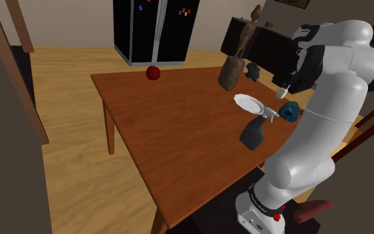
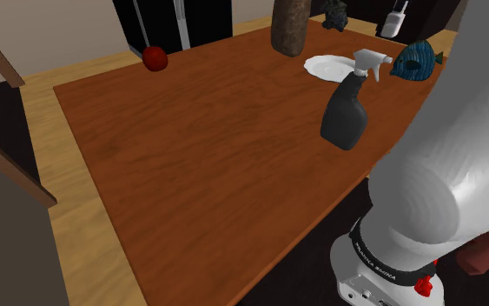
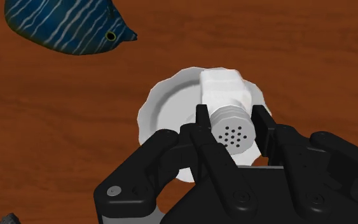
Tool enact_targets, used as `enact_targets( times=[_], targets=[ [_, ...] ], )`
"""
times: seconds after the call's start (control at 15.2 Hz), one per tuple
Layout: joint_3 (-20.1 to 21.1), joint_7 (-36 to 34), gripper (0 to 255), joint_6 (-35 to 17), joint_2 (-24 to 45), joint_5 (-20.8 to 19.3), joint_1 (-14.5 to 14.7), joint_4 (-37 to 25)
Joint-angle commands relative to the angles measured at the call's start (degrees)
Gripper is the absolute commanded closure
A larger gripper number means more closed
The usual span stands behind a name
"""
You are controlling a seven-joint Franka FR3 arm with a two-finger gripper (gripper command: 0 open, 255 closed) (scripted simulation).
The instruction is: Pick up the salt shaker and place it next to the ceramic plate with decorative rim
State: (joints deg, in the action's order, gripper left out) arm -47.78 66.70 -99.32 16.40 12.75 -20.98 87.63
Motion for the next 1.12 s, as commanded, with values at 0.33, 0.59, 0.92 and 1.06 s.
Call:
enact_targets(
  times=[0.33, 0.59, 0.92, 1.06],
  targets=[
    [1.9, 5.9, 255, 3.0, 11.8, 7.9, -9.8, -12.0],
    [2.0, 6.2, 255, -0.1, 11.7, 7.9, -9.0, -8.7],
    [2.2, 6.7, 255, -3.8, 12.0, 8.3, -8.4, -5.0],
    [2.3, 6.9, 255, -5.2, 12.2, 8.5, -8.2, -3.7]
  ],
)
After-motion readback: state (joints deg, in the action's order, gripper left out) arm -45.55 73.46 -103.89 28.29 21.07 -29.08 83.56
